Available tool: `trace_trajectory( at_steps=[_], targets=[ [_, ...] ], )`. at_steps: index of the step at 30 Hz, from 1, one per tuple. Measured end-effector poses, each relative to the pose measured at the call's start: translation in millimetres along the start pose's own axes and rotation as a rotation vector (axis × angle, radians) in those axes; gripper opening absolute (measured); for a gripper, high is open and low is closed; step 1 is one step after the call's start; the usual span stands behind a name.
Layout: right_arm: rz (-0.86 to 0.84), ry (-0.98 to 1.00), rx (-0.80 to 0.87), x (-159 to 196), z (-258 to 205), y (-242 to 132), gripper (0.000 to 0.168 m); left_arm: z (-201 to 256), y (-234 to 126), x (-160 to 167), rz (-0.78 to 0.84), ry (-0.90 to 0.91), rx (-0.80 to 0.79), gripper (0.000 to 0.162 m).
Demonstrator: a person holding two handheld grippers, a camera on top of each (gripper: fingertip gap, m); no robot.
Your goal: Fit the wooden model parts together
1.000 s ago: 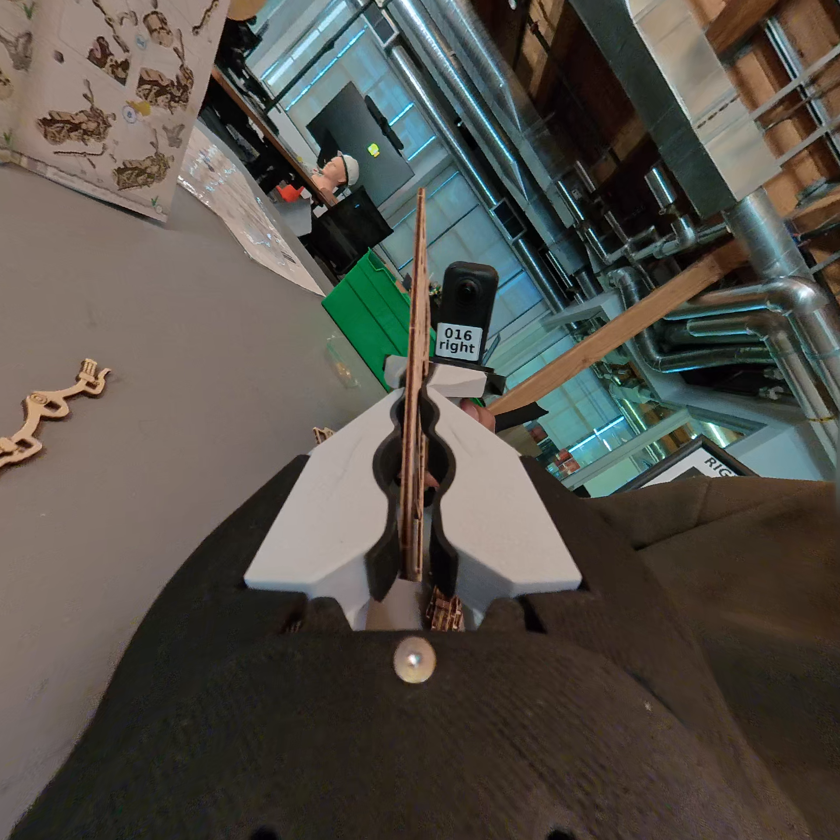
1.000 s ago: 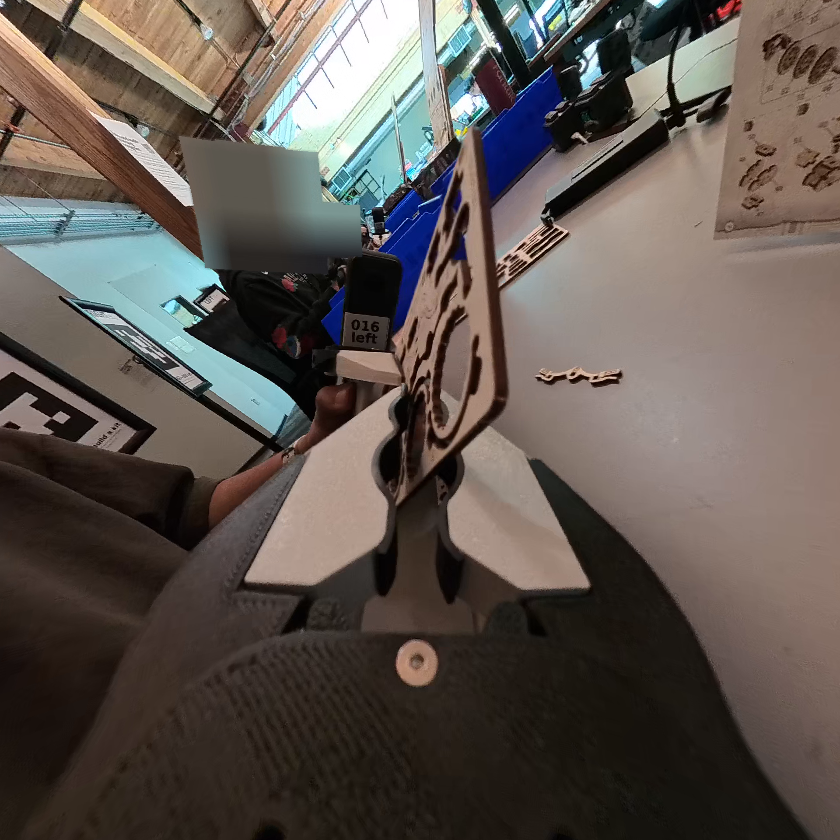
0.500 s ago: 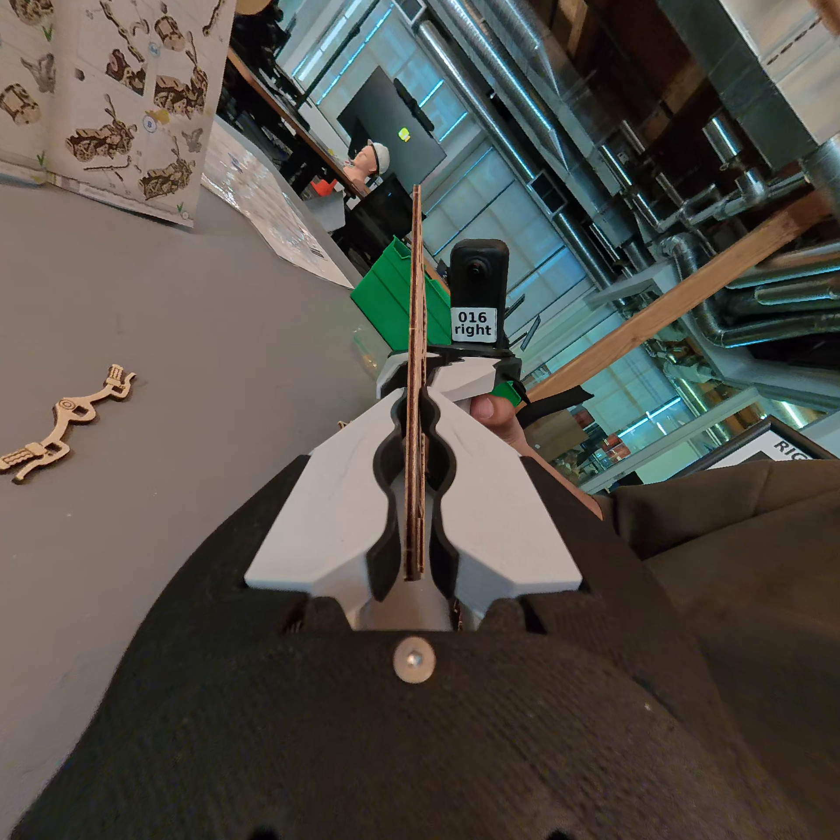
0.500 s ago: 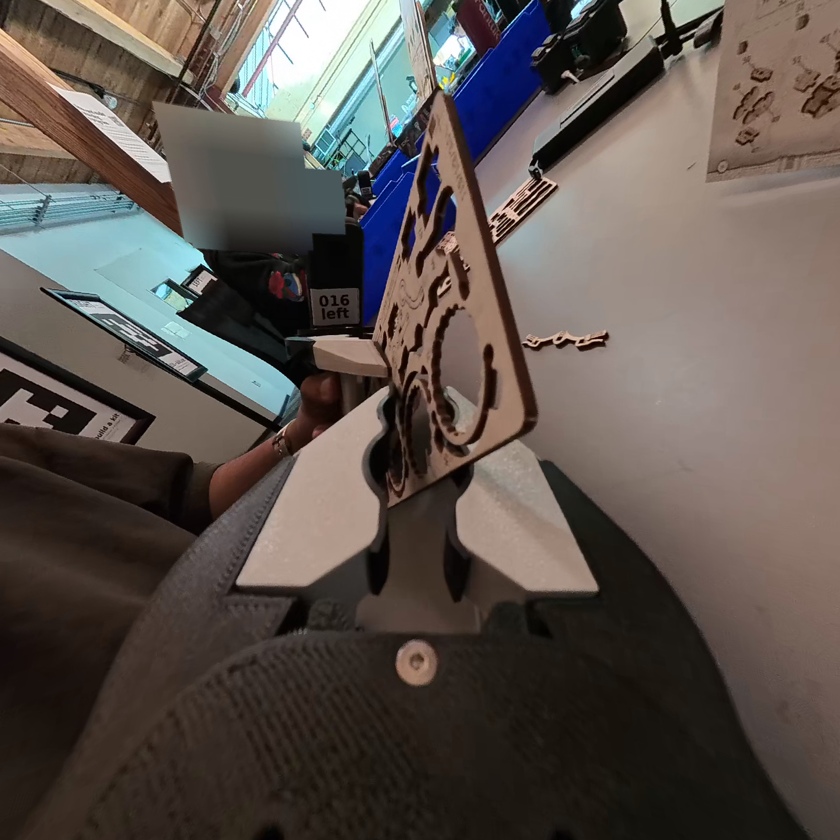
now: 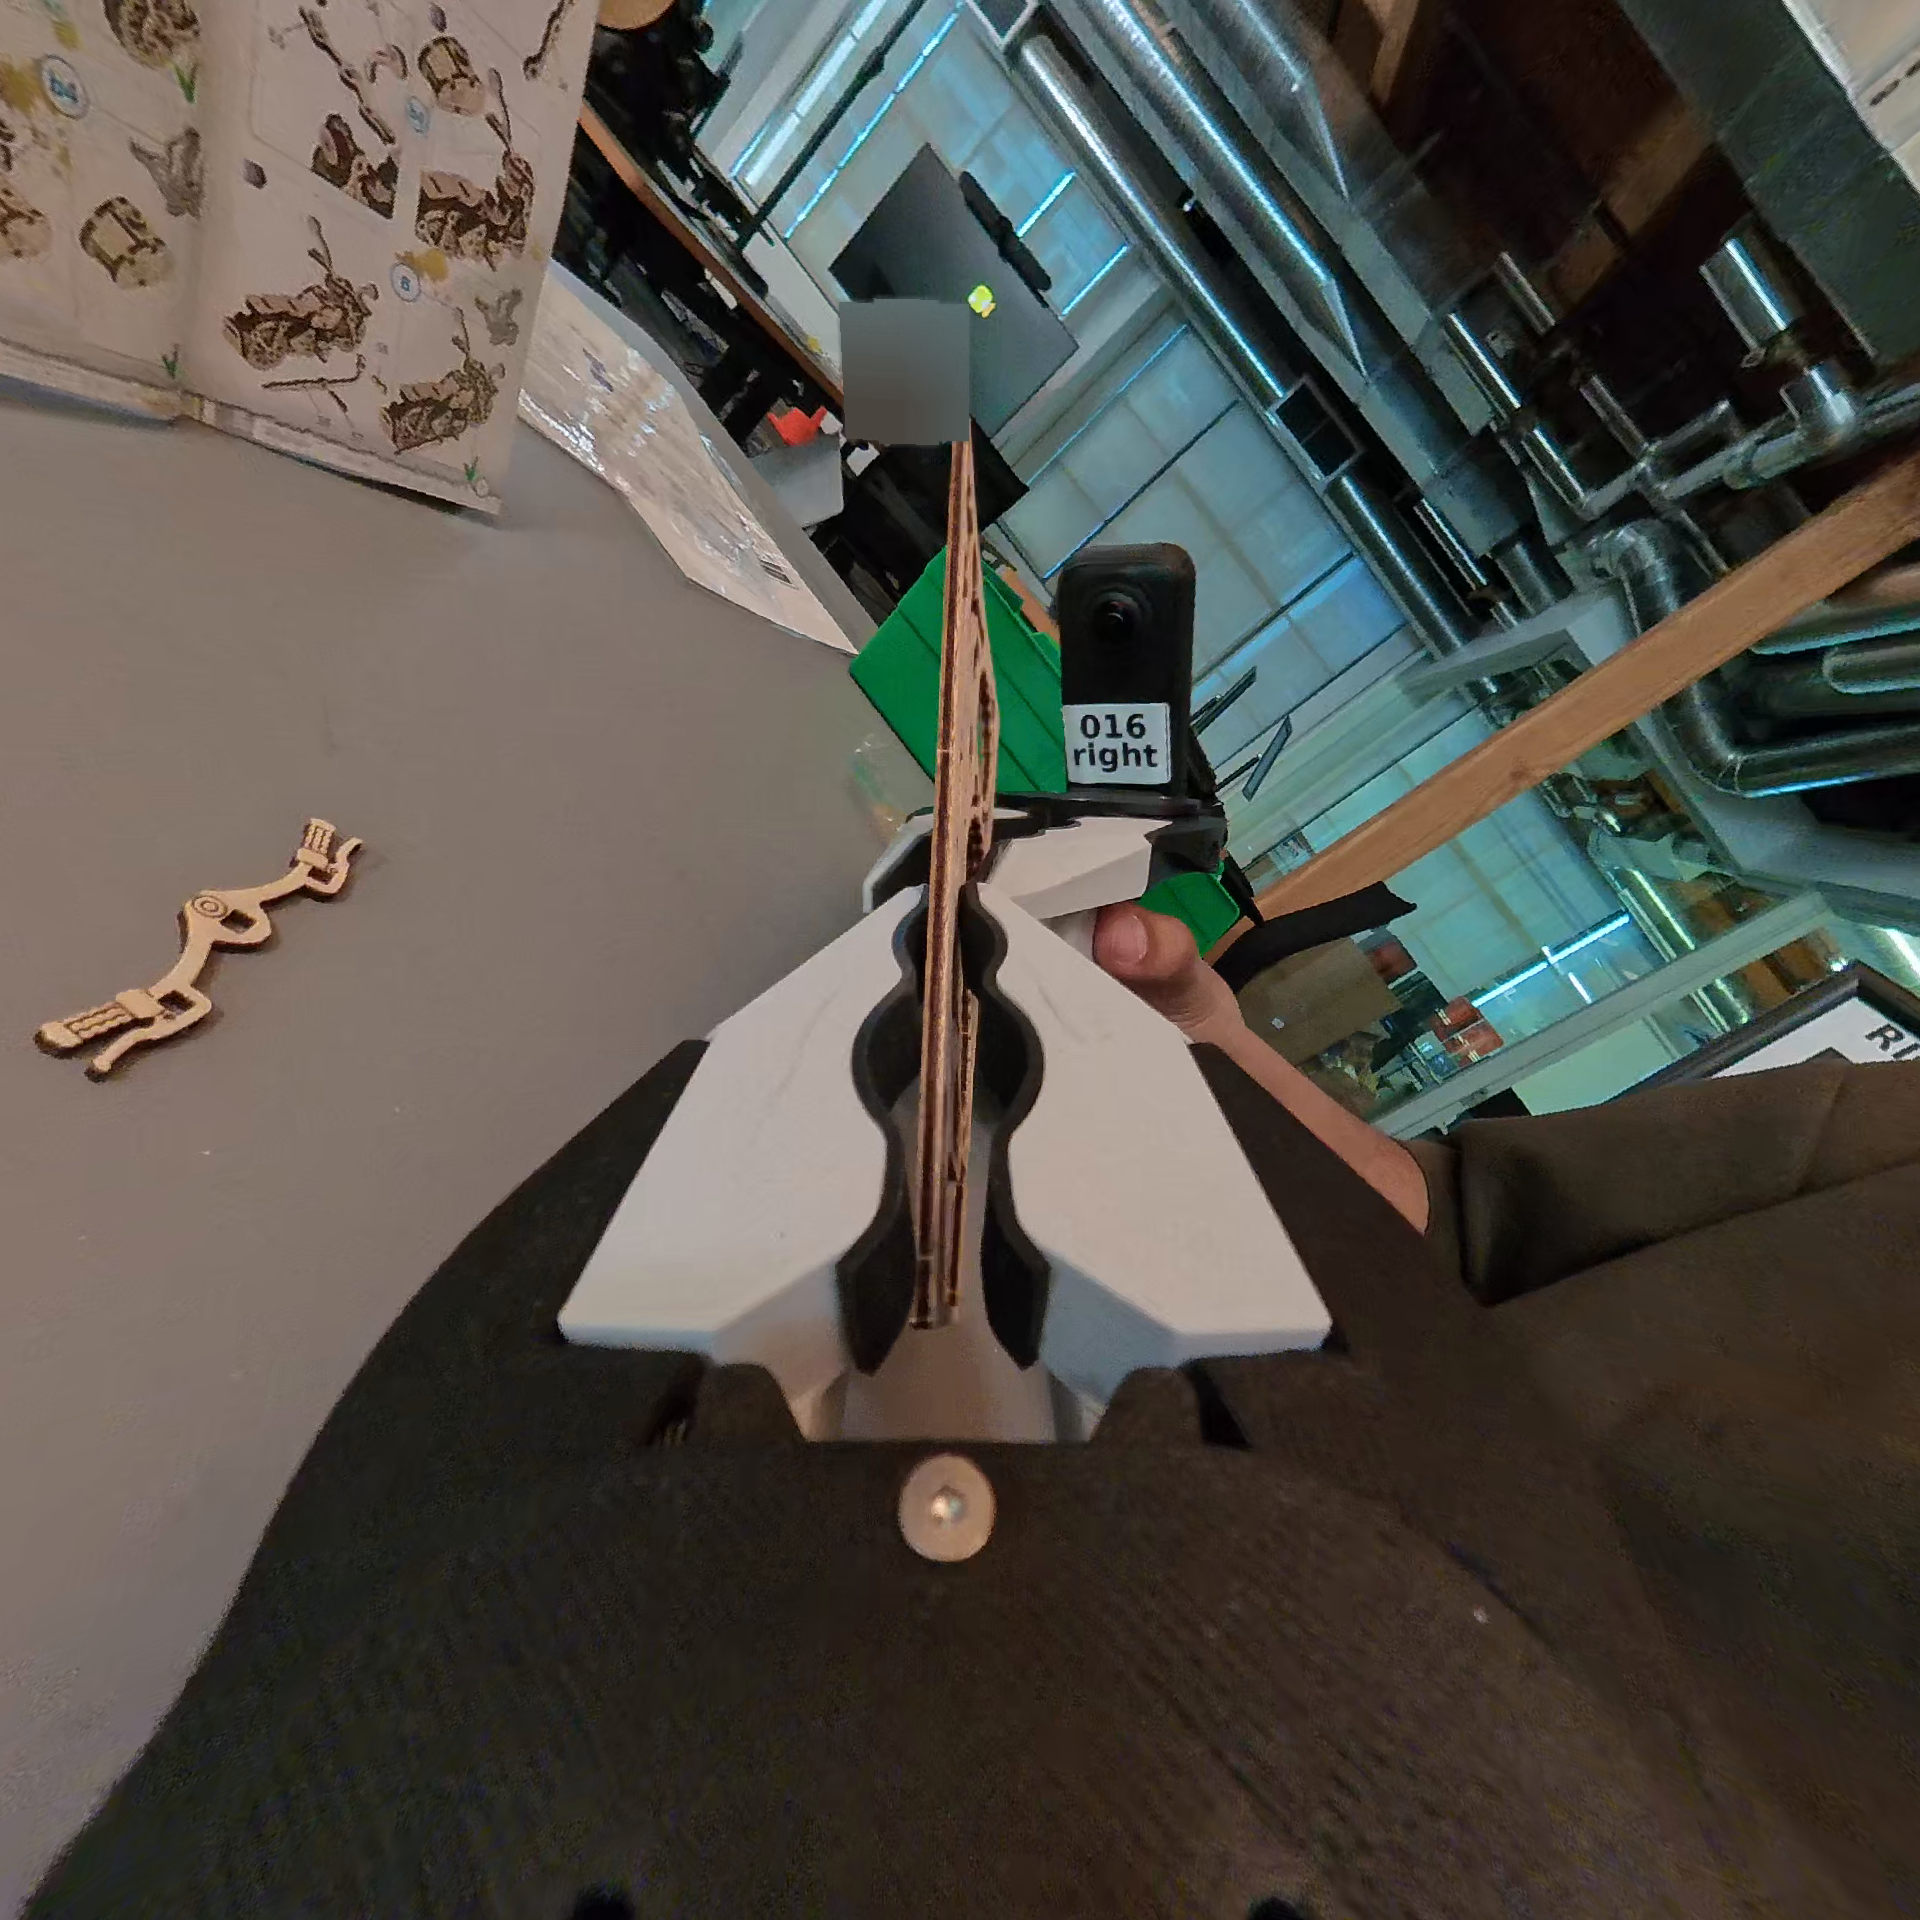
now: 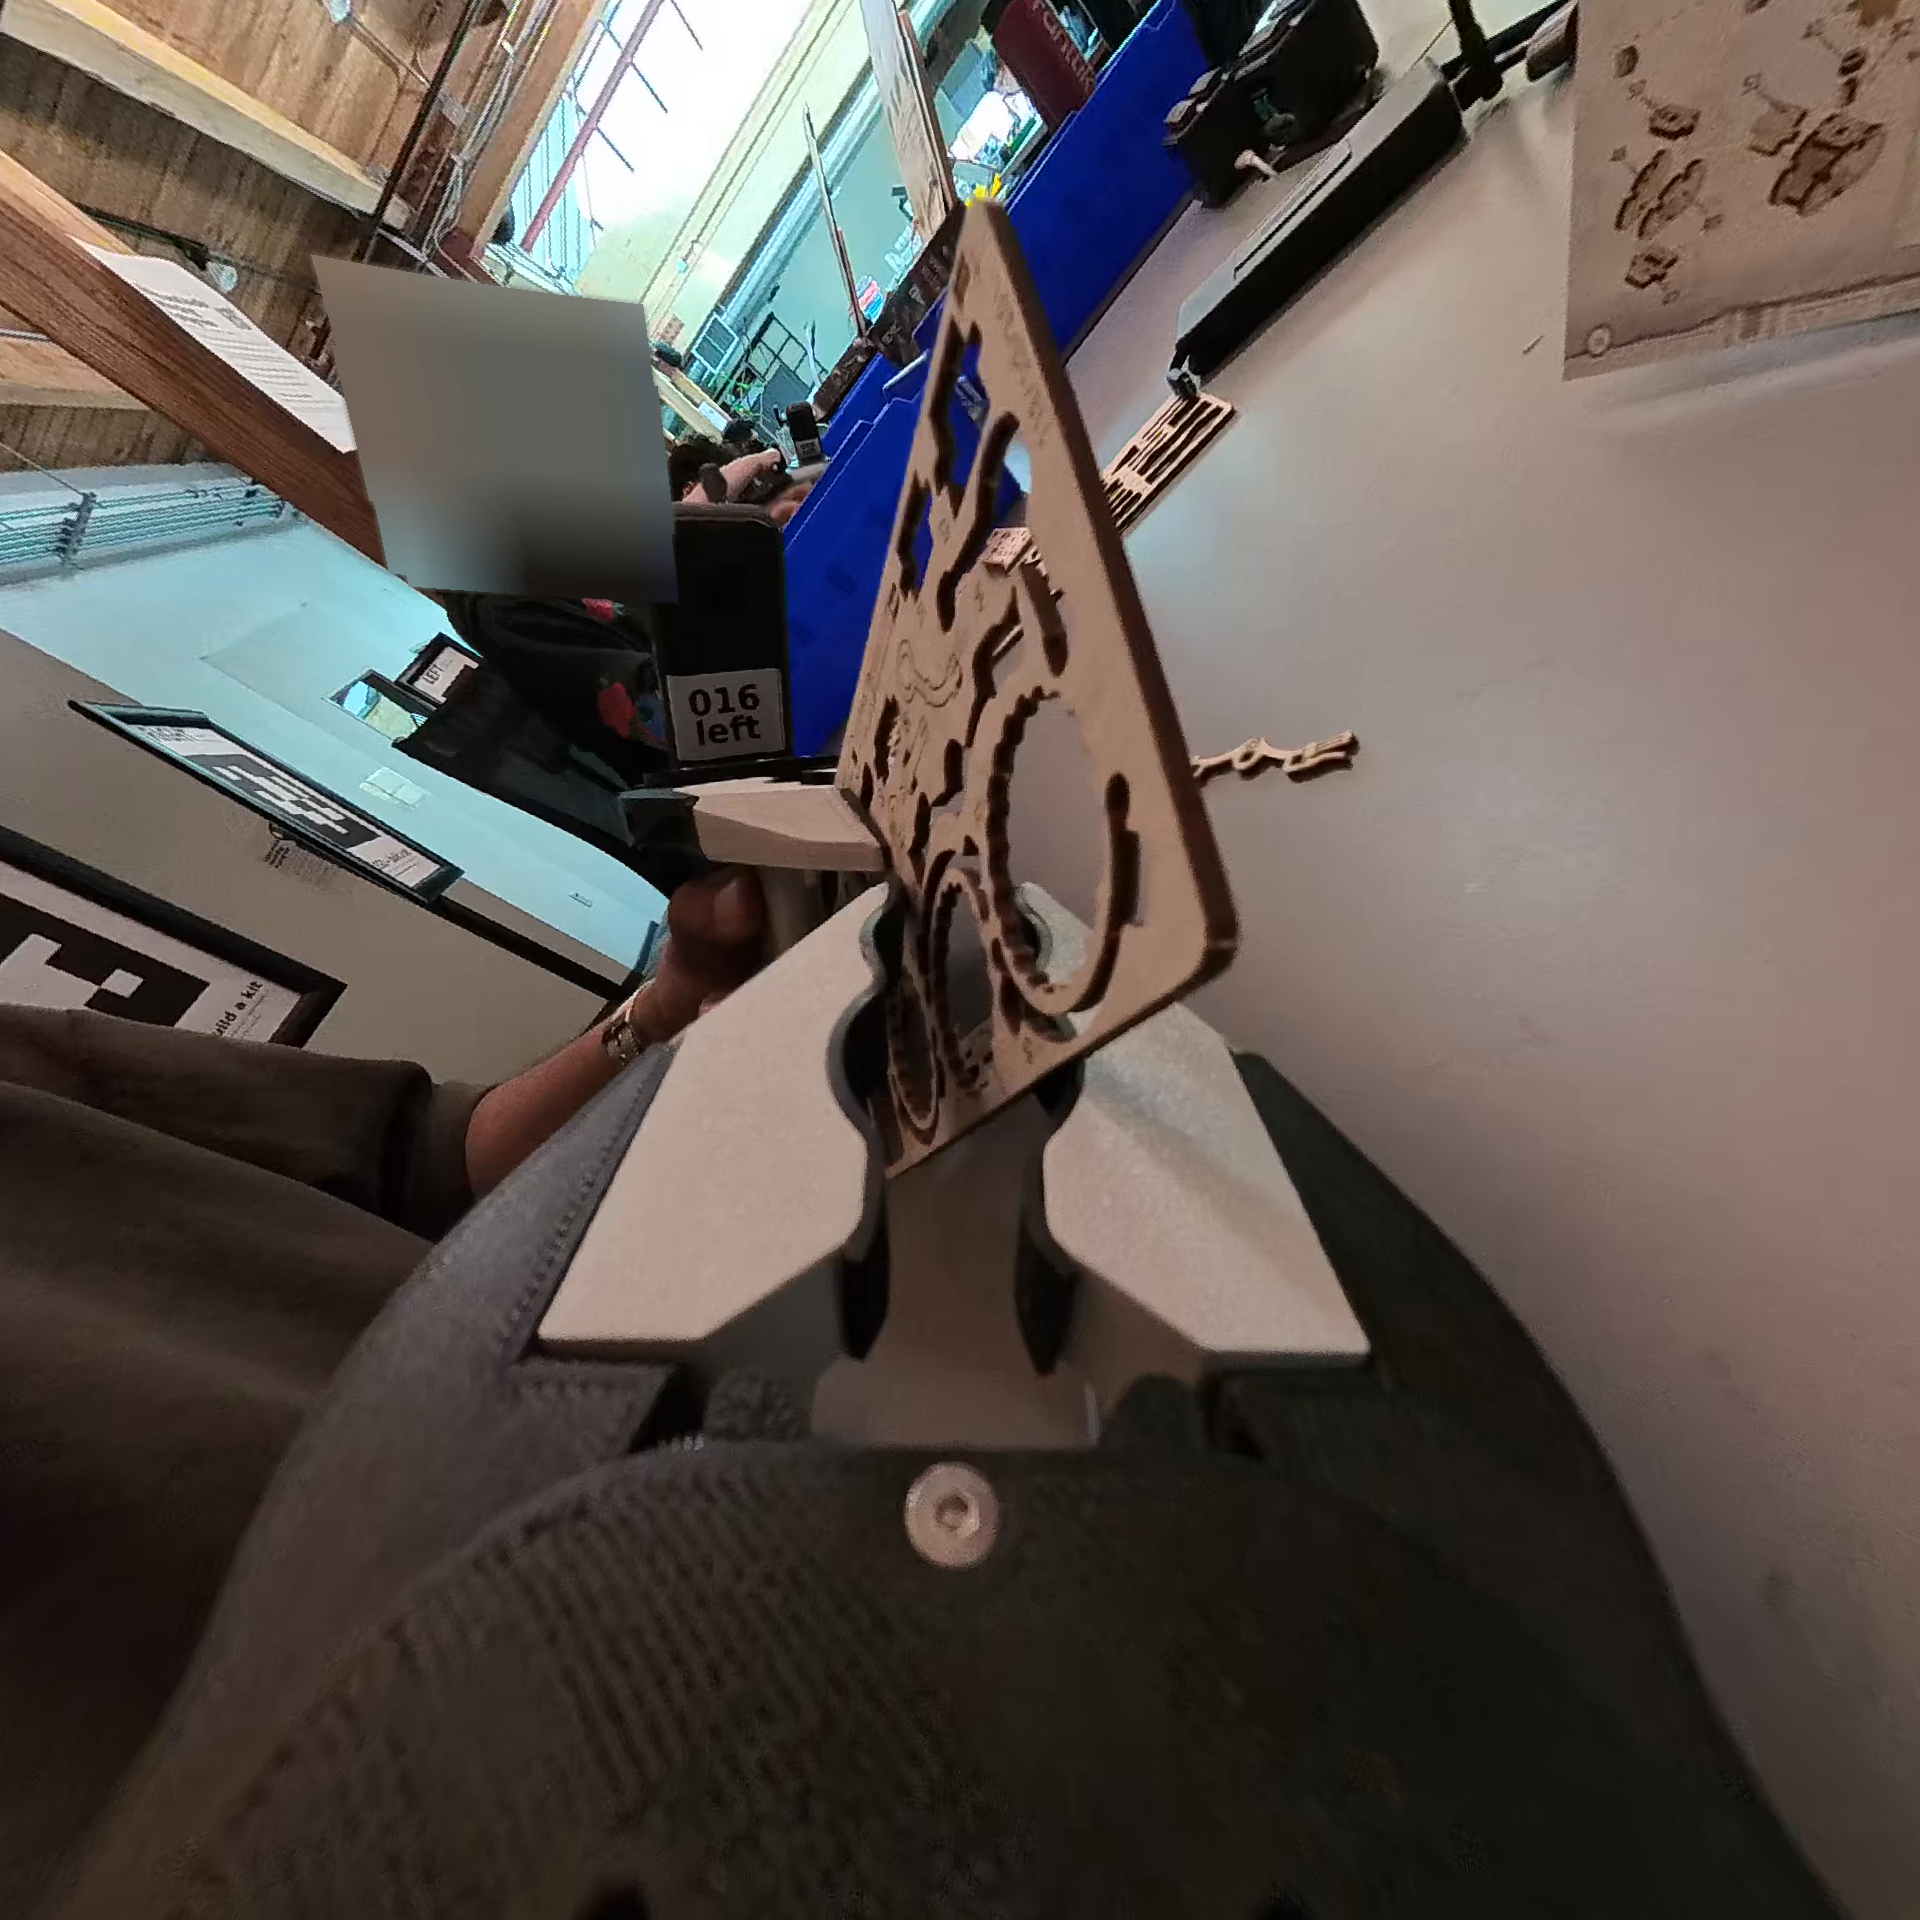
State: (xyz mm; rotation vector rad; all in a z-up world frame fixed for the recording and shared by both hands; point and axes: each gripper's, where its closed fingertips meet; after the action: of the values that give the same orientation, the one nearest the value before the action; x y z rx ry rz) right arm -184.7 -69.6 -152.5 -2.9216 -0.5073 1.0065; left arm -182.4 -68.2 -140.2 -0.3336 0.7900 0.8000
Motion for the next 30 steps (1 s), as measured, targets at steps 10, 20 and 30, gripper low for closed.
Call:
trace_trajectory(
  at_steps=[10,20,30],
  targets=[
    [-0.011,-0.044,0.033,0.8,3.8,-1.2,0.016,-2.6,1.8,3.5,-0.021,0.008,-0.025,0.000],
    [-0.012,-0.045,0.067,0.8,6.3,-1.4,0.017,-4.3,2.6,4.7,-0.028,0.018,-0.042,0.000],
    [0.034,-0.089,0.076,-9.0,2.5,-2.6,0.032,2.8,1.7,1.2,-0.026,0.002,0.030,0.000]
  ],
)
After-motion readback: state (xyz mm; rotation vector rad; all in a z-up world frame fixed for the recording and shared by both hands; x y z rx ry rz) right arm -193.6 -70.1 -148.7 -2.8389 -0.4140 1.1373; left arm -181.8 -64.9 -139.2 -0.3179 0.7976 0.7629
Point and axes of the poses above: each gripper's, where its closed fingertips meet, y out along the fingers, x out of its underside, z = x × y across the jaws, and after that the axes turned 6 degrees about y, right-handed
